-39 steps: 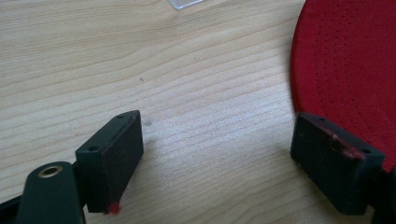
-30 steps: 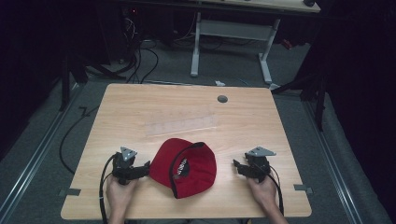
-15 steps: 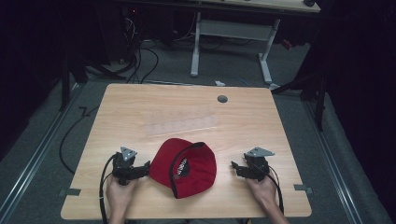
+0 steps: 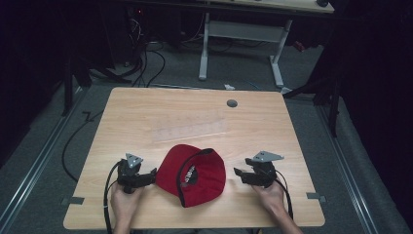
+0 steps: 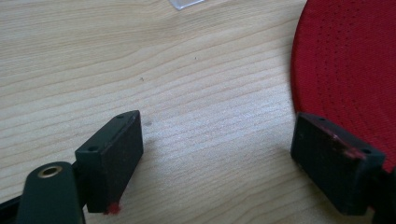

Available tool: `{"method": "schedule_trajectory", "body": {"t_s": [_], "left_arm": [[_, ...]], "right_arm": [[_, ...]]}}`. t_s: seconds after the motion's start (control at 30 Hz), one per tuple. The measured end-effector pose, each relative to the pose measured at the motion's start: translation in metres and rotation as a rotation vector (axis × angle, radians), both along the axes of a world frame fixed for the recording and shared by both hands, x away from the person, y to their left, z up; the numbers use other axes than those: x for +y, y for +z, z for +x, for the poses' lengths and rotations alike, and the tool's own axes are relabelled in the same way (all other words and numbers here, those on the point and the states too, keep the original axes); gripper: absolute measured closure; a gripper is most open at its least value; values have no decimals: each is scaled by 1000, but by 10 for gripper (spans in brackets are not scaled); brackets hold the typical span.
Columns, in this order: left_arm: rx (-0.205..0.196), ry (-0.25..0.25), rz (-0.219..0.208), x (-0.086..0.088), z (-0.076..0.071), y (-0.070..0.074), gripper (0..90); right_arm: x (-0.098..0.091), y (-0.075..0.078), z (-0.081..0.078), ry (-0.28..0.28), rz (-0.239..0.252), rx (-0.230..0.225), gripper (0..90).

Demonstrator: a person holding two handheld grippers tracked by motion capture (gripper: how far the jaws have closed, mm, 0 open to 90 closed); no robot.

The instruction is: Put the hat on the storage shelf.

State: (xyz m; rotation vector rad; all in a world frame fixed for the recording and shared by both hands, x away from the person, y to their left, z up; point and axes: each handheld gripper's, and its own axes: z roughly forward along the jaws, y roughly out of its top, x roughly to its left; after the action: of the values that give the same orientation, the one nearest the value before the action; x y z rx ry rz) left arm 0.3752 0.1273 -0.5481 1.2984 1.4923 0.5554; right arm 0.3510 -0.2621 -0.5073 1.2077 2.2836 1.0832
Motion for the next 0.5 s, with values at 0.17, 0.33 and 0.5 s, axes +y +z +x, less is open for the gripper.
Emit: {"method": "schedule_trajectory", "body": {"t_s": [0.17,0.33,0.5], "left_arm": [[0,1,0,0,0,0,172],[0,0,0,0,0,0,172],[0,1,0,0,0,0,172]], "right_arm": [[13,6,6,43,20,33,348],[27,14,10,81,35,19,341],[42,17,16,115,49,32,326]]}}
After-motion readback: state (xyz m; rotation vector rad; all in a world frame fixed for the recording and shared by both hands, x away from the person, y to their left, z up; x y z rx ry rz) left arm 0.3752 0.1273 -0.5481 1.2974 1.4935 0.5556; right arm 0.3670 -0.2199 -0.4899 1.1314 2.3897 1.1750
